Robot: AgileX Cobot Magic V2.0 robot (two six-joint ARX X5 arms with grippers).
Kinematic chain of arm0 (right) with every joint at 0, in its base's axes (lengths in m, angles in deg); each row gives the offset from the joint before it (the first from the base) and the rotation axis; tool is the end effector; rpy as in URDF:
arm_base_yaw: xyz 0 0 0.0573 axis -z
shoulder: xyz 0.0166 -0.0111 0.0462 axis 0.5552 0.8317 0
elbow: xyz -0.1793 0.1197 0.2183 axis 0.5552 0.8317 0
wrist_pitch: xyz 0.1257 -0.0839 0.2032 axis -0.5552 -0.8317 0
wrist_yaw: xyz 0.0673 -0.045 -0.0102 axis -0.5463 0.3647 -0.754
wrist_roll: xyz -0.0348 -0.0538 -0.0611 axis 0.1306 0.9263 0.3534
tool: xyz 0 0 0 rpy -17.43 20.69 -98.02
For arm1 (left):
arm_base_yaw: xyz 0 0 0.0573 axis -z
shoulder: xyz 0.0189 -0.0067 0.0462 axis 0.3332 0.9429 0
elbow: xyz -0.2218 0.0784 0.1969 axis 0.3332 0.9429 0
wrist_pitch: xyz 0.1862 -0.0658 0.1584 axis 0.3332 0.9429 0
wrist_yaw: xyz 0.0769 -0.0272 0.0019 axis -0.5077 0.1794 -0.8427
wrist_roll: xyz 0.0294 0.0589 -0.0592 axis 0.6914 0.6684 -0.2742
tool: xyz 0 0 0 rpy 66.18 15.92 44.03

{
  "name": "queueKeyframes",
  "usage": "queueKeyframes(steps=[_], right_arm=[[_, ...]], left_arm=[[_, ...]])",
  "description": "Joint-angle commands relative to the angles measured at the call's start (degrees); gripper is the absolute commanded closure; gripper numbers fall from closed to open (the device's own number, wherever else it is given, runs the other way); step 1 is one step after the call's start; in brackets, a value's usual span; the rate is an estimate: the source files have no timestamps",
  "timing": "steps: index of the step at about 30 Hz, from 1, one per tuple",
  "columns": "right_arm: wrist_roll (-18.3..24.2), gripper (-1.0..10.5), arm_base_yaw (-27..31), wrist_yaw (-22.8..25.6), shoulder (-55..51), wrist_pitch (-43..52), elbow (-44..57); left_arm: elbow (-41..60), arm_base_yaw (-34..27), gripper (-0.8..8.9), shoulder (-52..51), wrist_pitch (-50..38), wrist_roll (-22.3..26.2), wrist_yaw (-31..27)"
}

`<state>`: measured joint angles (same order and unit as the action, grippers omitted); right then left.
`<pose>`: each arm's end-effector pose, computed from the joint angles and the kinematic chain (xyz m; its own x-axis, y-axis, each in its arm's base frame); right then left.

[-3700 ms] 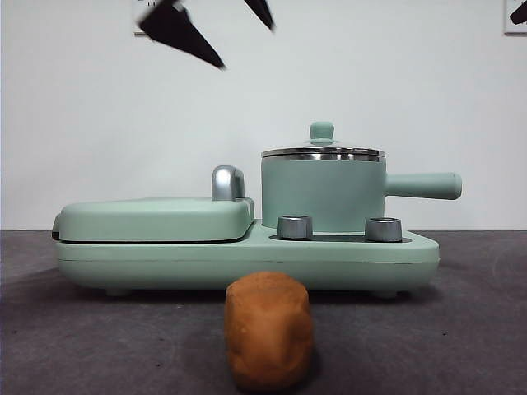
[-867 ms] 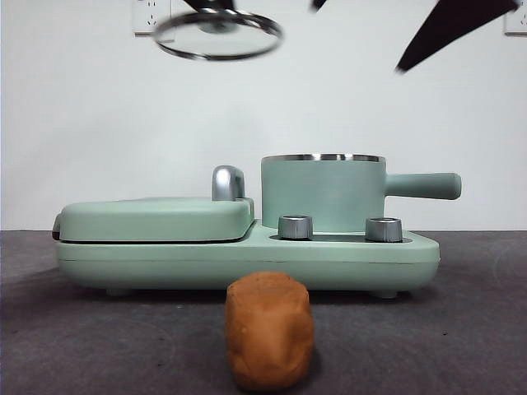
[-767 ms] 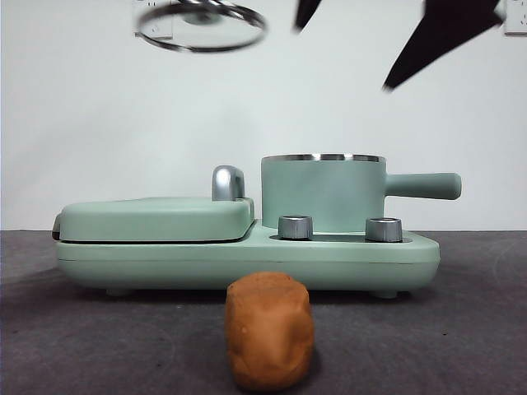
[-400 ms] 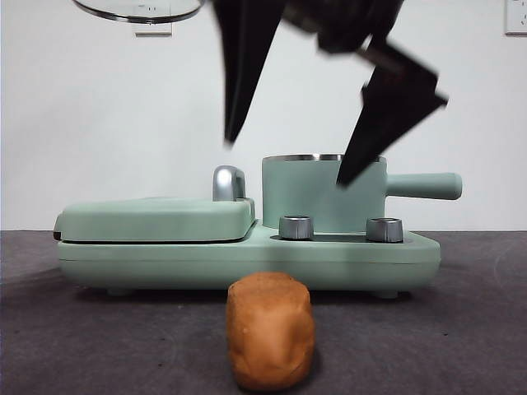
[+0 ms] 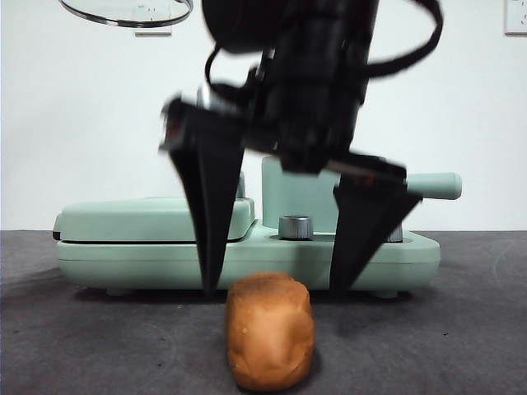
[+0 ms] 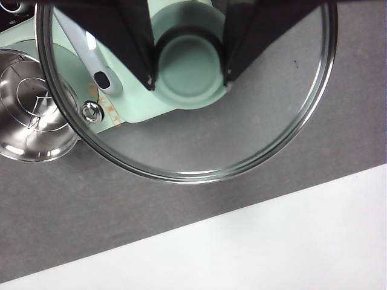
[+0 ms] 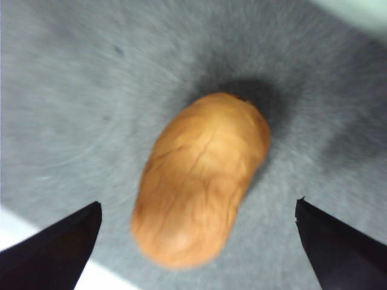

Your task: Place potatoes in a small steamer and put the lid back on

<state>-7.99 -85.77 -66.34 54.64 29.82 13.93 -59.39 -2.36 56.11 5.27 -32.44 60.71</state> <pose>0.2017 0.2775 0.1987 -0.0142 0.2330 -0.9724 -0.4366 0.8734 0.2156 0.3423 -0.1072 0.4965 0.7800 -0.2643 -0.5672 0.3578 0.9320 0.0577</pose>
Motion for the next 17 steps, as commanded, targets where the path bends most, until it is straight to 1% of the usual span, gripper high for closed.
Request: queueKeyframes(steps=[1,2,3,4,6,8,9,13,17], right_arm=[[0.55,4.4,-0.74,-0.46,2.97,0.59,-1.03],[0.72,4.4,-0.74,-0.48,3.76,0.81,-1.03],[0.87,4.7,-0.74,-0.44,4.39,1.14,-1.03],[0.96,5.2,-0.74,-0.46,4.72,1.27,-1.03],[1.05,6.6,-0.74,-0.26,5.29,1.6,-1.03],[1.55,7.6,-0.74,-0.02,5.31,1.75,-1.03],[1.64,7.8,-0.74,-0.04,5.29,1.88,-1.03],[1.79,7.9,-0.33,-0.13,3.98,1.44,-1.44],[4.09,7.9,1.55,-0.24,1.84,-4.04,-5.22]], left_arm=[[-2.08,0.2,8.04,0.22,-1.51,-0.07,-0.04],[-2.03,0.2,8.04,0.22,-1.53,-0.07,-0.04],[-2.03,0.2,8.05,0.22,-1.51,-0.07,-0.04],[-2.03,0.2,8.04,0.22,-1.49,-0.04,-0.04],[-2.03,0.2,8.04,0.22,-1.44,-0.04,-0.04],[-2.03,0.2,8.05,0.22,-1.38,-0.04,-0.04],[-2.03,0.2,8.05,0.22,-1.36,-0.04,-0.04],[-2.03,0.2,8.04,0.22,-1.27,-0.02,-0.04],[-2.03,0.15,8.04,0.24,-1.14,-0.02,-0.04]])
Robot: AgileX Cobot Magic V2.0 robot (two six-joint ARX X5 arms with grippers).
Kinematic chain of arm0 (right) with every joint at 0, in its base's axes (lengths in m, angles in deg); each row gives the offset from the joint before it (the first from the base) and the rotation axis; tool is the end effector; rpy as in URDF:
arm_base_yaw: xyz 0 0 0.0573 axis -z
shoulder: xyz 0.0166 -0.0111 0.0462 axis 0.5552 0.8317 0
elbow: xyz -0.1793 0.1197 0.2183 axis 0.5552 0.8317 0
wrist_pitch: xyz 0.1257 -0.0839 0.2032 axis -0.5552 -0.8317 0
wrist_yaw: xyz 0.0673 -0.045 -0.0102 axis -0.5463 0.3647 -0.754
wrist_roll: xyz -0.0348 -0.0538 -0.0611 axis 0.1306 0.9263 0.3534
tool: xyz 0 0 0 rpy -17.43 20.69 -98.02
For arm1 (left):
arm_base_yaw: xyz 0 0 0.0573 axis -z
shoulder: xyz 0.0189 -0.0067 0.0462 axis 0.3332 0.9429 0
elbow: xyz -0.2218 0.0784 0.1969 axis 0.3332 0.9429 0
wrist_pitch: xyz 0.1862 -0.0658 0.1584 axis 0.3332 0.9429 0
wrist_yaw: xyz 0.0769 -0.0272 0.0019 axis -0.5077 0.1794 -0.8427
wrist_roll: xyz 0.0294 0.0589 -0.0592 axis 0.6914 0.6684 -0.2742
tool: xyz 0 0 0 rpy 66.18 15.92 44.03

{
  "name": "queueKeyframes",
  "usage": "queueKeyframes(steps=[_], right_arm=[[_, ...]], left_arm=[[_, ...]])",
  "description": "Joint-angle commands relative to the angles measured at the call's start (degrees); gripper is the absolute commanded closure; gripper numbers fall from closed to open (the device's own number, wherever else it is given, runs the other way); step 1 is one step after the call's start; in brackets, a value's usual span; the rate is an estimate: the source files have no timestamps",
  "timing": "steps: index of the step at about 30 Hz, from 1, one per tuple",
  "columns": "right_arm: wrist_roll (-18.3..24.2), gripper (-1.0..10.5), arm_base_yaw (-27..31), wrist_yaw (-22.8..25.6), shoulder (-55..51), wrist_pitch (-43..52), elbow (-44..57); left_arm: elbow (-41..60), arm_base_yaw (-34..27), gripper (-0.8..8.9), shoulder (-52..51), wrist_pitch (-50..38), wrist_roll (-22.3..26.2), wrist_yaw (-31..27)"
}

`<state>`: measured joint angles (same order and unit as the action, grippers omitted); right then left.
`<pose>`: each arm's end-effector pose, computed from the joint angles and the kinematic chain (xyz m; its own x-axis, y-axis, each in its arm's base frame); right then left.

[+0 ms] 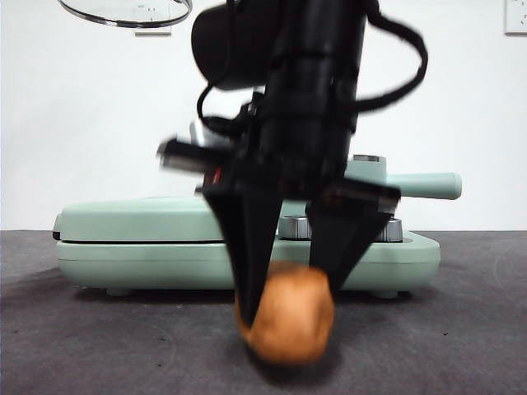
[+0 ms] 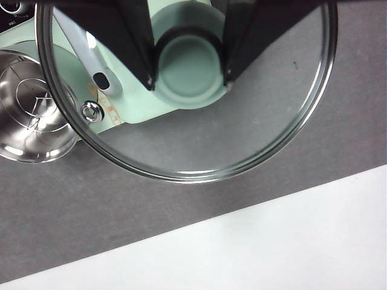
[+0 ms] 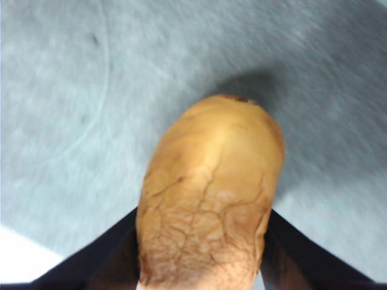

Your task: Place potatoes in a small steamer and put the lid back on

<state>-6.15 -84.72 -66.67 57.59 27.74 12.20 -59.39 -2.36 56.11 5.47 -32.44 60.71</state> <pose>0.2101 0.2786 0.1892 -0.0499 0.1929 -0.9799 -0.4419 0.8756 0.1949 0.3420 -0.1071 0.4961 0.7781 -0.2638 -0.5701 0.3580 0.9320 0.0574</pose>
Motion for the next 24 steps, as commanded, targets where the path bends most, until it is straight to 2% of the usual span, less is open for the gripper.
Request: queueKeyframes(steps=[1,8,14,19,24], right_arm=[[3.34,7.9,1.31,0.09,-1.51,-4.17,-5.25],[8.07,7.9,9.51,0.22,-1.81,-15.26,-21.09],[12.09,7.9,17.55,0.09,0.37,-17.16,-33.2],[13.62,7.9,23.28,0.04,5.4,-16.41,-42.01],[13.94,7.9,26.34,-0.98,11.91,-15.17,-48.7]], left_arm=[[-2.03,0.15,8.04,0.24,-1.31,-0.02,-0.04],[-2.01,0.15,8.05,0.31,-1.31,-0.02,-0.04],[-2.01,0.15,8.04,0.57,-1.36,-0.04,-0.04],[-1.97,0.17,8.05,0.76,-1.38,-0.37,-0.02],[-1.97,0.22,8.04,0.76,-1.31,-0.76,0.0]])
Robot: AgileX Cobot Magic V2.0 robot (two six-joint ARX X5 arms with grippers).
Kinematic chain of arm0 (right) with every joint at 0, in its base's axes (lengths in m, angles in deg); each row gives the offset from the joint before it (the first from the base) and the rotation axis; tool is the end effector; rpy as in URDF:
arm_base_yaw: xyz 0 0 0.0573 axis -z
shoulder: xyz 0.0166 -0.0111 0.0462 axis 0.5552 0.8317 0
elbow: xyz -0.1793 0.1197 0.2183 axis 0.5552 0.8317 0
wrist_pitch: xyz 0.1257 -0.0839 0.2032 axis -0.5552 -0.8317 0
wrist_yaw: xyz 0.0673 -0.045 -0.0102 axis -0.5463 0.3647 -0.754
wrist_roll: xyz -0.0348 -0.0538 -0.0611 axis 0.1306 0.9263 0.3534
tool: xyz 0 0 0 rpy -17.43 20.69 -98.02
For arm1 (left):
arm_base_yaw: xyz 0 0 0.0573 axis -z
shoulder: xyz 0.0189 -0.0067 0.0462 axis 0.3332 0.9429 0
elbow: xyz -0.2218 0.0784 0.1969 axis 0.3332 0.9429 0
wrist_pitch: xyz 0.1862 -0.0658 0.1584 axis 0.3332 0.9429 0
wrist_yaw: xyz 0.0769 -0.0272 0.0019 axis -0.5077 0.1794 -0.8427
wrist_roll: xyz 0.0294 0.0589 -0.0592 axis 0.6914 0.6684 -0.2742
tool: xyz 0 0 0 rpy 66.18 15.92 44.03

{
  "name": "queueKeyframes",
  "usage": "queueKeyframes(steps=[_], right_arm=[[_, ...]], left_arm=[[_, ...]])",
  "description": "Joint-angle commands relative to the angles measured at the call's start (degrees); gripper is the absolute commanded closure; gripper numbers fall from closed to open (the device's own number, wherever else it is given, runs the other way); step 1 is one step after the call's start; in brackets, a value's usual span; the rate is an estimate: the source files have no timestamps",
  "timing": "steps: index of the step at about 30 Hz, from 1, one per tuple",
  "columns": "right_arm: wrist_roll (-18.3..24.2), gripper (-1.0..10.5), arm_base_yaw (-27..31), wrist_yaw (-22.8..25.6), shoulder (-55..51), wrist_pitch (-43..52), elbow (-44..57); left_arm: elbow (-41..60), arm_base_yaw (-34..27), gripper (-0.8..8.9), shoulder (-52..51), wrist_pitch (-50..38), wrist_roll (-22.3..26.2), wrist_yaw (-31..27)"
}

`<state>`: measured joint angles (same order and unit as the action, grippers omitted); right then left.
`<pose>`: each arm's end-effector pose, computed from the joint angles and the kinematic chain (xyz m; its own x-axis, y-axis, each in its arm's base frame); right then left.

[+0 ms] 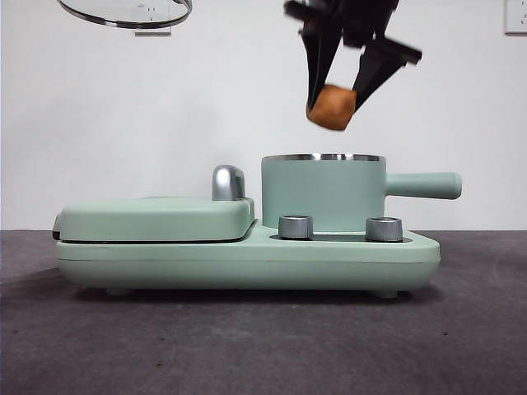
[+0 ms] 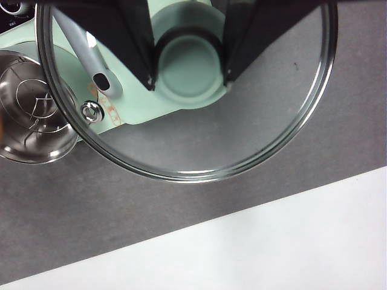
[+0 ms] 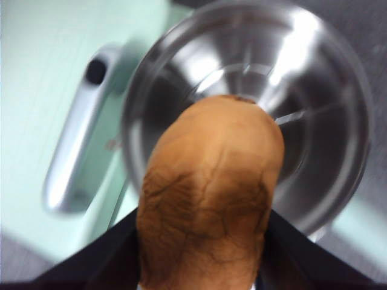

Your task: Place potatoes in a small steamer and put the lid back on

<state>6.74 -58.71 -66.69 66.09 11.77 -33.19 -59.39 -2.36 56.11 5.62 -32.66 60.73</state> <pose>0.3901 0.1951 0.3513 0.3497 0.3401 -0.8730 -0.3057 0.9222 0.2368 0.3418 -0.1071 0.4958 0.7766 -0.2636 -0.5722 0.3564 0.9328 0.0539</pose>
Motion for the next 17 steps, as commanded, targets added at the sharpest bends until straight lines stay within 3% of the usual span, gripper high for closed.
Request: queueKeyframes(steps=[1,6,17], right_arm=[[1.03,7.9,0.96,-2.54,5.03,1.2,-4.48],[0.74,7.9,2.73,-5.86,10.71,2.93,-6.32],[1.07,7.8,3.1,-5.77,14.34,0.7,-6.32]], left_arm=[[-1.95,0.22,8.04,0.76,-1.42,-0.63,-0.02],[-1.92,0.22,8.04,0.76,-1.05,-0.7,-0.02],[-1.92,0.22,8.04,0.76,-1.07,-0.76,-0.02]])
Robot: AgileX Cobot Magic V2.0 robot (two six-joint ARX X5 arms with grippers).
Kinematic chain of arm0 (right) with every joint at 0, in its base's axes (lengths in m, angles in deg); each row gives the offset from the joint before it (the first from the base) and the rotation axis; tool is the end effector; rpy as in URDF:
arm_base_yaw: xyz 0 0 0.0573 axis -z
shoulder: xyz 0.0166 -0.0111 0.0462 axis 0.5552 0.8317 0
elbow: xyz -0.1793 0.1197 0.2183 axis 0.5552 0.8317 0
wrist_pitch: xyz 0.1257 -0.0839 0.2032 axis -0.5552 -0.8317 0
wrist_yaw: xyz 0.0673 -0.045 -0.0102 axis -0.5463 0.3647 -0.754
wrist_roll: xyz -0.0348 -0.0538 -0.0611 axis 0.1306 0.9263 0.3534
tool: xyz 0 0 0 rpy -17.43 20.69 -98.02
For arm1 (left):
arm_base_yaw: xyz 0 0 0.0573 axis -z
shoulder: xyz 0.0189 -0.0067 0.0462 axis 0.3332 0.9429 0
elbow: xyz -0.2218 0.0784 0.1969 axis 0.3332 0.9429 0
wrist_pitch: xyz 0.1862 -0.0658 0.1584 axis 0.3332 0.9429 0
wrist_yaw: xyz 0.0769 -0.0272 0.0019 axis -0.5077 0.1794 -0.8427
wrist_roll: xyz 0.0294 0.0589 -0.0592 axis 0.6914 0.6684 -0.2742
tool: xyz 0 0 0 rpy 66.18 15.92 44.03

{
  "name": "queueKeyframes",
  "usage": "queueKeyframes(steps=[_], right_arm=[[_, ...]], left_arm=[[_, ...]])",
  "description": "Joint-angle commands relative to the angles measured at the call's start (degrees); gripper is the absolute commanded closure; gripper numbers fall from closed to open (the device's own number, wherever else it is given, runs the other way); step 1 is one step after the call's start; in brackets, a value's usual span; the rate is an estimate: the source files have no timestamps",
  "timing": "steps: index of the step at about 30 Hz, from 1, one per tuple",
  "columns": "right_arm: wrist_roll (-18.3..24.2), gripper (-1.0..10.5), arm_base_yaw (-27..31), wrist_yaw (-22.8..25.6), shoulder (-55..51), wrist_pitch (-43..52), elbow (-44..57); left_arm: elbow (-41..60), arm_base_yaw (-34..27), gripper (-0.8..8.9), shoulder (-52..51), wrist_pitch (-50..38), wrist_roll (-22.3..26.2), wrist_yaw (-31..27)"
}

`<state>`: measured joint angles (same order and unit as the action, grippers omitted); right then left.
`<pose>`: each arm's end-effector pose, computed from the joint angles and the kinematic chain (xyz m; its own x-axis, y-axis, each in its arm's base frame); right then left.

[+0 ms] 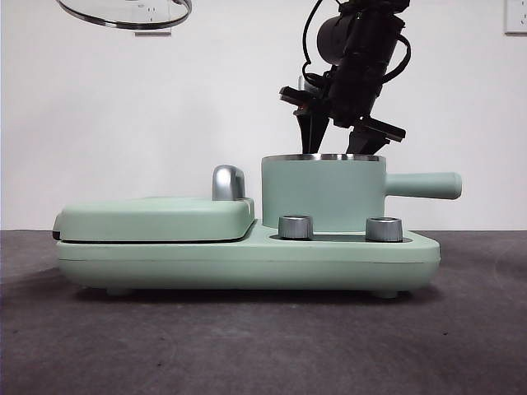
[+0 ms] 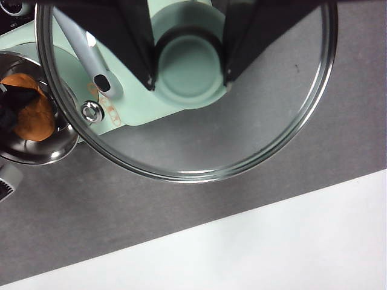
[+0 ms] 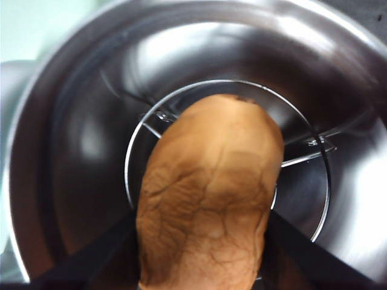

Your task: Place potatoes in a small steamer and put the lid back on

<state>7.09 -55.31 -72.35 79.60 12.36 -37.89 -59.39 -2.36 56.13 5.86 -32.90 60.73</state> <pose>0.4496 0.1987 0.2731 0.2068 0.3584 -0.9104 -0.2478 0.9193 0.3056 0.3416 -0.1070 0.4952 0.7741 -0.2629 -0.5759 0.3544 0.9337 0.0502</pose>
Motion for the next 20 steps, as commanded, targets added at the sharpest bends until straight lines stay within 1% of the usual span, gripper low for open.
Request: queueKeyframes(steps=[1,3,6,8,13,15,20], right_arm=[[0.7,7.6,-0.31,-0.15,0.83,-0.15,-1.62],[0.7,7.0,-0.31,-0.13,0.83,-1.03,-1.62],[0.72,5.7,-0.31,-0.15,0.81,-1.11,-1.62],[0.96,5.3,-0.31,-0.15,0.37,-1.11,-1.92],[2.16,5.3,-0.04,-0.11,-1.2,-4.02,-6.19],[3.17,5.3,0.04,-0.09,-2.73,-6.01,-7.74],[6.36,5.3,0.46,0.83,-8.96,-9.84,-7.91]], left_arm=[[-1.92,0.22,8.05,0.74,-1.31,-0.52,-0.02],[-1.92,0.22,8.04,0.74,-1.31,-0.52,-0.02],[-1.92,0.22,8.04,0.74,-1.33,-0.66,0.0],[-1.92,0.22,8.04,0.74,-1.31,-0.66,0.11],[-1.92,0.22,8.04,0.74,-1.33,-0.9,0.2],[-1.92,0.22,8.04,0.74,-1.31,-0.98,0.2],[-1.9,0.7,8.04,0.92,-1.46,-1.25,0.48]])
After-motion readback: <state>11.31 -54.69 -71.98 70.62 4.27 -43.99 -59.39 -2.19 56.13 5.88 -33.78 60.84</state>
